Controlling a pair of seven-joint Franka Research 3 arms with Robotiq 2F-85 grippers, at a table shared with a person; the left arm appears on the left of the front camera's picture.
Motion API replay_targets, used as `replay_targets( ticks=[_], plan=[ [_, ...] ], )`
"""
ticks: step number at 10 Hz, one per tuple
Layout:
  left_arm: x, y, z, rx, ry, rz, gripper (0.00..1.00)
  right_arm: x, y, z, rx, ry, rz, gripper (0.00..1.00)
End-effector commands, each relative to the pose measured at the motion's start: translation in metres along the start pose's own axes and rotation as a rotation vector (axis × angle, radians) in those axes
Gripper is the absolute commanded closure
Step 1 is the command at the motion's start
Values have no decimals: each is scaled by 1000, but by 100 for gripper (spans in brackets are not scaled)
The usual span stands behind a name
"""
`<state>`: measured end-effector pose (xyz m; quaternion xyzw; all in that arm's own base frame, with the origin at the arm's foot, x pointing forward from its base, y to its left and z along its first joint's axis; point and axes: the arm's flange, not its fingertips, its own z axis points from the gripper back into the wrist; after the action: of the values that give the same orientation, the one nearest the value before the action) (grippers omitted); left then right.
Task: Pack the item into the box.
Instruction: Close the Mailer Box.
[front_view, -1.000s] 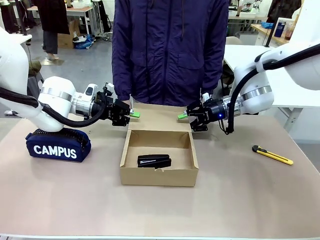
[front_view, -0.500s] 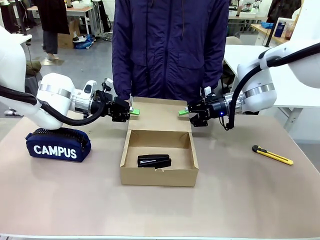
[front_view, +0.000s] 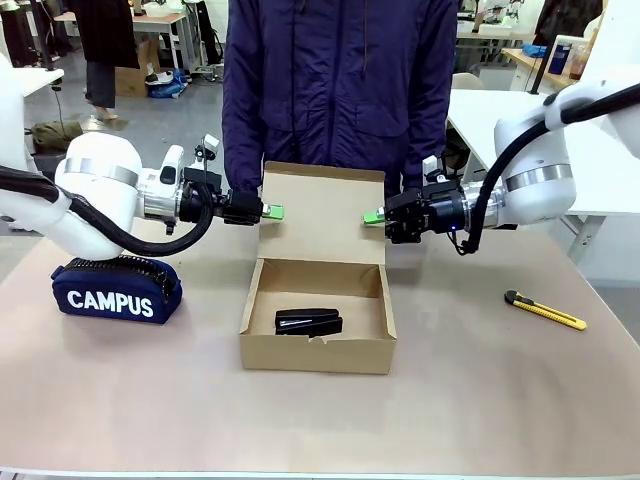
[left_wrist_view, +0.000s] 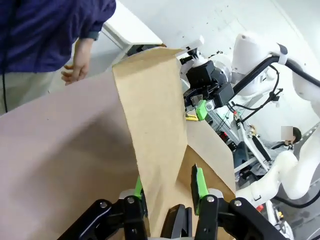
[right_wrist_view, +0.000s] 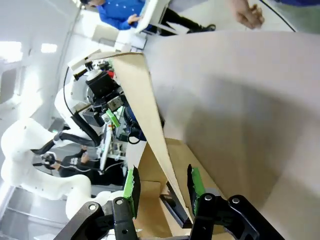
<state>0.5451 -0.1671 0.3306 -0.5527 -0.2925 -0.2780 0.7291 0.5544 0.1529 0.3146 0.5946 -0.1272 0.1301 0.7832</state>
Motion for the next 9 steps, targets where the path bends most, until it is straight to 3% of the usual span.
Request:
replay_targets(
  ticks=[1,6,9],
  plan=[
    [-15,-19,2,-2,-32,-77,55,-24,11,-3,-30,-86,140,48],
    [-29,-43,15,-63,-89,-332,55,-47,17,-8,-38,-113,383,48],
    [-30,-45,12,-51,-102,-353,55,-58,19,-5,6,-84,536,48]
  ],
)
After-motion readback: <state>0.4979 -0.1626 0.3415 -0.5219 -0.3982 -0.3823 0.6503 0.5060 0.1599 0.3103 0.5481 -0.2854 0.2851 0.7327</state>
